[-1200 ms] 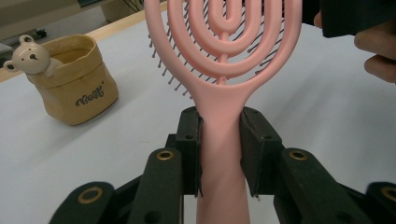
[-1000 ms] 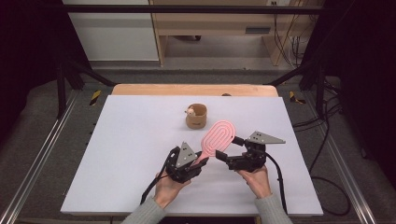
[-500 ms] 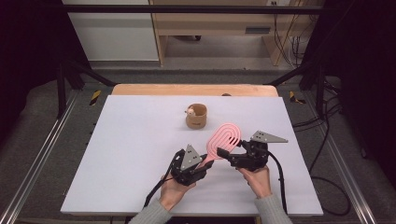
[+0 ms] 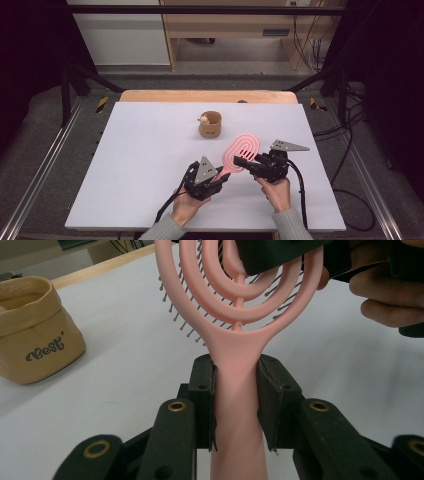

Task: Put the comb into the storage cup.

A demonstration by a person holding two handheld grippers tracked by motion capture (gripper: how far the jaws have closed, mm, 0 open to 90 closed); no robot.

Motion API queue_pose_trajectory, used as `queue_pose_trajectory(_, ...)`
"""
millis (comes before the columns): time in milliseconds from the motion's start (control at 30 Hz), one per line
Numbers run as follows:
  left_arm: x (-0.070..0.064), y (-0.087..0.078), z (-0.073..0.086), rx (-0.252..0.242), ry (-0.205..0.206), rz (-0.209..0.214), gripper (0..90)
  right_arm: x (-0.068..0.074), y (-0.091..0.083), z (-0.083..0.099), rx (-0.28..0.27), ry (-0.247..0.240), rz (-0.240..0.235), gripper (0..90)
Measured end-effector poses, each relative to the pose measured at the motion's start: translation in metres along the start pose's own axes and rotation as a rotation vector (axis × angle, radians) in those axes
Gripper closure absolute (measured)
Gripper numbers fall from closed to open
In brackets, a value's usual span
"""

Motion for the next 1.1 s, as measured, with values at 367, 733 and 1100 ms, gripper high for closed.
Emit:
queue_pose_trajectory(367, 0.0, 0.0001, -0.0003, -0.004, 0.014, -0.007, 70.9, 0.0014, 0.0001, -0.0003, 0.005, 0.054, -0.059, 60.1)
queue_pose_trajectory(733, 0.0002, 0.0026, 0.0004, 0.0, 0.016, -0.003, 70.8, 0.0048, 0.0, -0.0013, 0.019, 0.069, -0.083, 63.1)
queue_pose_trajectory(1100, 0.0018, -0.0026, -0.0049, -0.046, -0.009, -0.006, 56.8, 0.0052, 0.0018, 0.0001, 0.051, 0.043, -0.037, 63.6)
Point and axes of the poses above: each handheld gripper's, and its own axes: y roughly forward along the jaws, z roughly out of its underside, x roughly to its left, the point moved 5 cm from there along y, roughly forward along the jaws, and after that the axes turned 8 degrees about -y, right-handed, at the moved point
